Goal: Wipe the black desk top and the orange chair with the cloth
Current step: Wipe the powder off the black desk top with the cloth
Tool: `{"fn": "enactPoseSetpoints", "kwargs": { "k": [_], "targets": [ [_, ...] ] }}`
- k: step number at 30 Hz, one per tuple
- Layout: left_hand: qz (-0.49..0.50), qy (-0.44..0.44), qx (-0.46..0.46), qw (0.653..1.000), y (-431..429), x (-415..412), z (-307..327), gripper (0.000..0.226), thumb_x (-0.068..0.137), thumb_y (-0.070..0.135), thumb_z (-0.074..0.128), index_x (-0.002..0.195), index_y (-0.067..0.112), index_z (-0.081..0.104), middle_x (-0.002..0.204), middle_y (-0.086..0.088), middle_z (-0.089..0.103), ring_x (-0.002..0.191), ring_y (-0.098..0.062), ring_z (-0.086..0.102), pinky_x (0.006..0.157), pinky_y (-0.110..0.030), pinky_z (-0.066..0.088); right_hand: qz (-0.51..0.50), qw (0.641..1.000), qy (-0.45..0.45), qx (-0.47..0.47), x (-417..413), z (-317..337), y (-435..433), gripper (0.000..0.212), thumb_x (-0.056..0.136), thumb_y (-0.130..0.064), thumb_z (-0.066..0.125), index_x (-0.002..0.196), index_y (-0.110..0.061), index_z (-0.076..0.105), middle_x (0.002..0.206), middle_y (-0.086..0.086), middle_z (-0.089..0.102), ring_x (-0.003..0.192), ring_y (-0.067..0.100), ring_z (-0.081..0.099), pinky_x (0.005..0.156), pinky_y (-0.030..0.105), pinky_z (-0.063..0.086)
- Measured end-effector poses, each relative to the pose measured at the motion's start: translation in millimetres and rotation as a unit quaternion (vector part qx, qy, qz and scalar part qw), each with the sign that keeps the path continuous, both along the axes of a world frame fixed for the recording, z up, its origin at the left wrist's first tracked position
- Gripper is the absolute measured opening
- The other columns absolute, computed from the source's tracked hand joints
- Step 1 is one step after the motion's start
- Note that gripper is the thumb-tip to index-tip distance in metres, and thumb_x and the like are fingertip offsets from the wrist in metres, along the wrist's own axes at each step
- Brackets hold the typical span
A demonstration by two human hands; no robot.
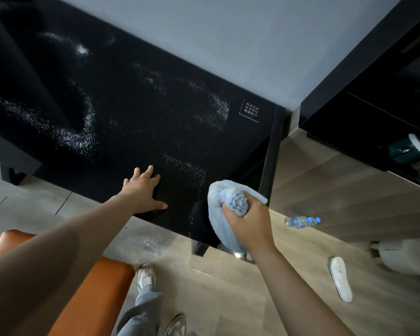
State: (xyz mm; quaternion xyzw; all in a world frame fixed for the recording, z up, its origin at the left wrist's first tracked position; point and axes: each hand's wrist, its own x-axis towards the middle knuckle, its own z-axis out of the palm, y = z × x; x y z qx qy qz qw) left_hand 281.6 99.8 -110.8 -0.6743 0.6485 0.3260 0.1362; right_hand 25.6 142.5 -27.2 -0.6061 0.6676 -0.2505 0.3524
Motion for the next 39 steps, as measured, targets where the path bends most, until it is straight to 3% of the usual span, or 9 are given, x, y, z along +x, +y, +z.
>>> {"fn": "enactPoseSetpoints", "kwargs": {
  "k": [6,23,26,33,39],
  "targets": [
    [0.018,0.025,0.014,0.999,-34.8,6.8,30.4,0.086,0.085,0.051,0.065,0.152,0.019,0.022,0.160,-0.004,0.017,0.145,-0.031,0.018,0.115,-0.046,0.030,-0.008,0.998,0.005,-0.061,15.1,19.0,-48.6,0.039,0.089,-0.020,0.060,0.053,-0.031,0.048,0.051,-0.019,0.055,0.052,-0.002,0.053,0.051,0.012,0.035],
    [0.036,-0.001,-0.007,0.999,-149.1,-5.2,42.6,0.089,0.085,0.057,0.061,0.152,0.017,0.018,0.158,-0.006,0.017,0.146,-0.032,0.014,0.115,-0.048,0.027,-0.023,0.999,0.013,-0.044,18.4,6.0,-219.9,0.016,0.087,-0.026,0.059,0.071,-0.024,0.061,0.067,-0.006,0.065,0.068,0.005,0.062,0.058,0.021,0.042],
    [0.039,-0.019,-0.006,0.999,-170.2,-11.4,27.2,0.096,0.082,0.062,0.060,0.153,0.019,0.012,0.161,-0.005,0.008,0.147,-0.034,0.005,0.117,-0.052,0.021,-0.030,0.999,0.012,-0.034,15.7,-5.4,-255.9,0.018,0.088,-0.027,0.058,0.070,-0.025,0.061,0.066,-0.007,0.064,0.067,0.005,0.062,0.057,0.021,0.042],
    [0.094,-0.056,0.061,0.992,-208.5,-14.8,-6.3,0.141,0.058,0.078,0.068,0.145,0.025,-0.030,0.149,-0.005,-0.043,0.139,-0.043,-0.029,0.113,-0.063,0.000,-0.008,0.997,0.044,-0.055,8.5,-25.8,-352.6,0.022,0.087,-0.023,0.059,0.067,-0.027,0.055,0.063,-0.008,0.061,0.063,0.000,0.057,0.052,0.013,0.036],
    [0.100,-0.056,0.067,0.991,-206.8,-18.3,-18.1,0.147,0.054,0.079,0.069,0.140,0.026,-0.038,0.140,-0.006,-0.053,0.133,-0.044,-0.038,0.110,-0.066,-0.005,0.028,0.989,0.103,-0.105,4.0,-45.2,-421.5,0.015,0.087,-0.018,0.059,0.073,-0.018,0.055,0.059,-0.012,0.051,0.054,-0.003,0.045,0.049,0.004,0.035]
  ]
}}
